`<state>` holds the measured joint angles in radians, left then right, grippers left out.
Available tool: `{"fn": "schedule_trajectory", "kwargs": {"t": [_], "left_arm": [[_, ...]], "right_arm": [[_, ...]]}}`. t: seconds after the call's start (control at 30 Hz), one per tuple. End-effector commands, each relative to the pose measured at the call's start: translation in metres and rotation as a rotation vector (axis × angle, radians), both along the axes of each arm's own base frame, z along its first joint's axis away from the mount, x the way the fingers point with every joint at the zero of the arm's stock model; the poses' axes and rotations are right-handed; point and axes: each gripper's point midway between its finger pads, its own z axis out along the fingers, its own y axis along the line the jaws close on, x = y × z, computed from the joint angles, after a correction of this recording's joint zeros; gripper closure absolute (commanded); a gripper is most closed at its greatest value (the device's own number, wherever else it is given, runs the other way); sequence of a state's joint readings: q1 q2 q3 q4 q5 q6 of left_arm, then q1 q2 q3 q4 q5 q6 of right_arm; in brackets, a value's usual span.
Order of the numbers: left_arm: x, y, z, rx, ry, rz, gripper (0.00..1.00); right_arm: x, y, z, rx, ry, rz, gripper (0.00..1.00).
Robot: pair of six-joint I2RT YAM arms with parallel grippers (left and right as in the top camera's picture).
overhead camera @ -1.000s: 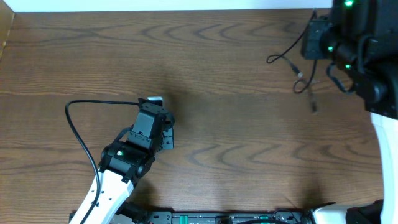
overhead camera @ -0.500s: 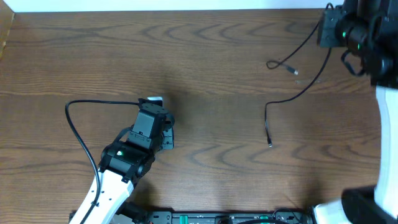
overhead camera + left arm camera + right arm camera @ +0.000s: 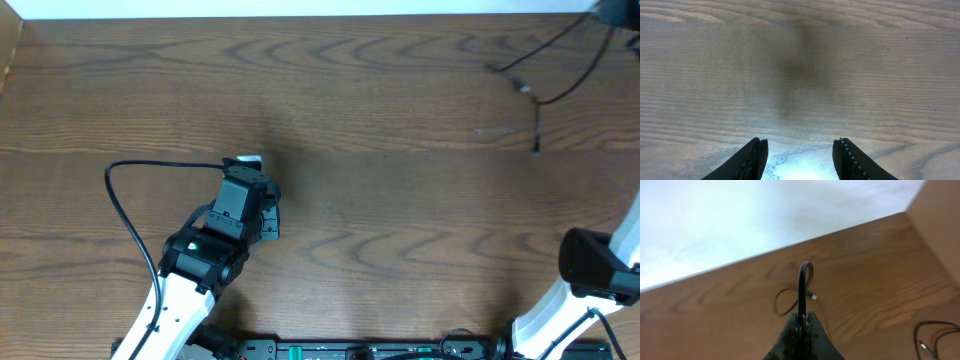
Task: Untangle cables
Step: 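Lift the black cable with the right gripper and drag it to the upper right, then place the black cable off the right edge and open the right gripper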
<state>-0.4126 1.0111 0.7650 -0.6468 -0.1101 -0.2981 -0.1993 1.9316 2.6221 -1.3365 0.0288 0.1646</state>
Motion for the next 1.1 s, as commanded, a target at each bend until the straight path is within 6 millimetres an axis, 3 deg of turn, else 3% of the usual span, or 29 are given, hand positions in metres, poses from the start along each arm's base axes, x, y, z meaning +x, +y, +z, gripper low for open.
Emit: {"fn": "schedule_trajectory", "kwargs": {"t": [0.0, 0.13, 0.33, 0.47, 0.6, 0.8, 0.97, 1.07], "left_arm": [[0.000, 0.002, 0.002, 0.006, -0.013, -0.001, 0.53], [0.000, 0.003, 0.002, 0.015, -0.015, -0.008, 0.53], [0.001, 0.003, 0.002, 0.013, -0.017, -0.007, 0.53], [0.004, 0.001, 0.005, 0.006, -0.031, -0.007, 0.53], [0.007, -0.002, 0.007, -0.011, -0.046, -0.014, 0.53], [0.006, -0.011, 0.008, -0.051, -0.044, -0.042, 0.53], [0.007, -0.011, 0.009, -0.062, -0.047, -0.029, 0.53], [0.010, -0.013, 0.012, -0.087, -0.060, -0.007, 0.53]], "right_arm": [[-0.004, -0.033, 0.017, 0.021, -0.074, -0.081, 0.99], [-0.016, -0.083, 0.025, 0.002, -0.108, -0.190, 0.99], [-0.052, -0.158, 0.025, -0.023, -0.109, -0.360, 0.99], [-0.060, -0.190, 0.013, -0.021, -0.090, -0.423, 0.99], [-0.044, -0.210, -0.013, 0.012, -0.065, -0.441, 0.99], [0.001, -0.233, -0.055, 0.062, -0.070, -0.446, 0.99], [0.031, -0.252, -0.078, 0.112, -0.127, -0.476, 0.99], [0.054, -0.250, -0.084, 0.132, -0.172, -0.421, 0.99]]}}
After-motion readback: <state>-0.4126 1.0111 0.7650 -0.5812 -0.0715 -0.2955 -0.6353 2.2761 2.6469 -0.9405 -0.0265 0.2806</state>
